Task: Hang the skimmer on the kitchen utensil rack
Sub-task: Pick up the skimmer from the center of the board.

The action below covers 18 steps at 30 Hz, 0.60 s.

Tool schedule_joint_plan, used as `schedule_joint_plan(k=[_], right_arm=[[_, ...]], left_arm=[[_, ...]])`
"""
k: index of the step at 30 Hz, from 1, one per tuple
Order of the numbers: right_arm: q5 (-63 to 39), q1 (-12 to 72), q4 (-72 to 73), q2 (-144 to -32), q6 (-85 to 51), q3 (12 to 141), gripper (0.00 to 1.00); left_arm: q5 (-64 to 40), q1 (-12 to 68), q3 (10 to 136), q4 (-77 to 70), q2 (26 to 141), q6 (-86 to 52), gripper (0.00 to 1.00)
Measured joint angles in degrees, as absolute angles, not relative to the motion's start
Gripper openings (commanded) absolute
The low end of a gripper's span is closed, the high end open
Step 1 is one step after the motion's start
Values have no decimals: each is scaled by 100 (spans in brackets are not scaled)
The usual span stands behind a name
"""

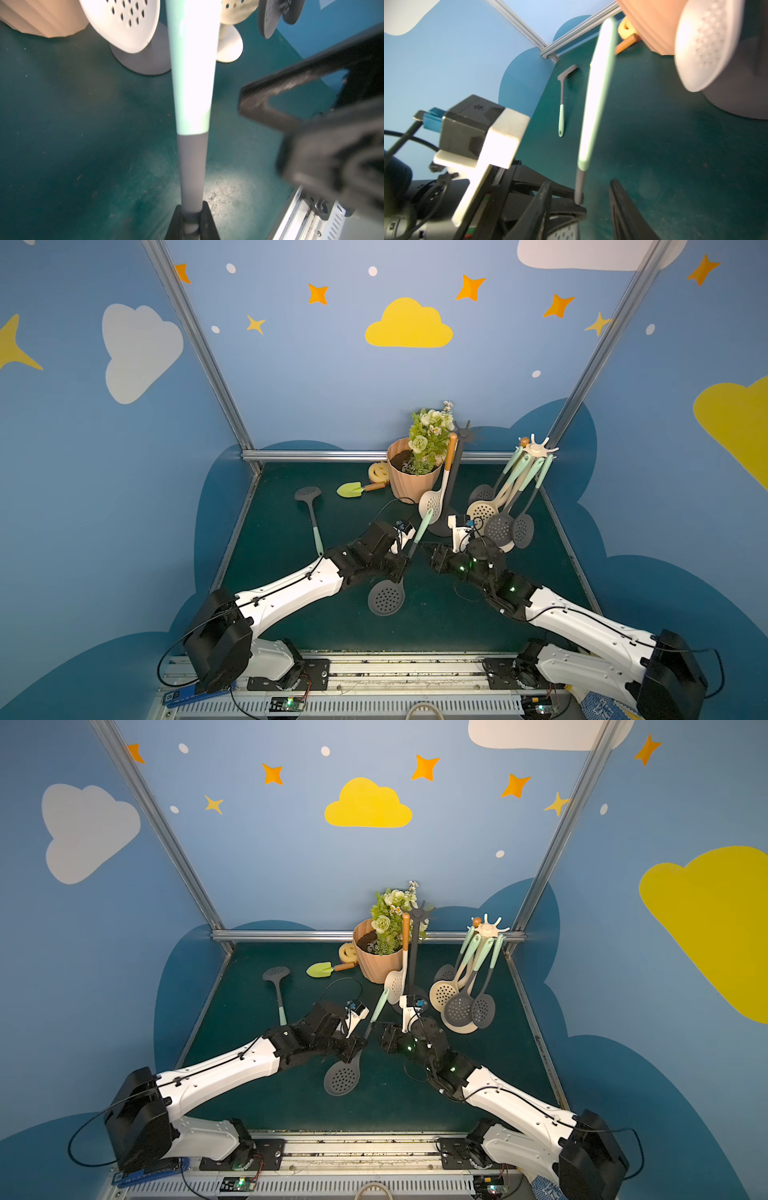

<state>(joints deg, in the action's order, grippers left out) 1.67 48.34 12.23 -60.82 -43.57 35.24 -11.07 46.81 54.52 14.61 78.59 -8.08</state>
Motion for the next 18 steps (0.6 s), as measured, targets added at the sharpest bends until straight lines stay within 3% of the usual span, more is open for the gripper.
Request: schedule_joint_plan(k=[13, 15, 18], right_arm=[[403, 4945, 1455, -6901, -4294, 4029, 42], [401, 4943, 1485, -6973, -4233, 4128, 38], [384, 4932, 1533, -7043, -4108, 4285, 21]], left_arm=[[-1197, 4696, 5452, 1186, 7496, -884, 8], [-1251, 4696, 5450, 1160, 7494, -884, 9], [-1337, 4707, 5430, 1092, 7494, -886, 10]])
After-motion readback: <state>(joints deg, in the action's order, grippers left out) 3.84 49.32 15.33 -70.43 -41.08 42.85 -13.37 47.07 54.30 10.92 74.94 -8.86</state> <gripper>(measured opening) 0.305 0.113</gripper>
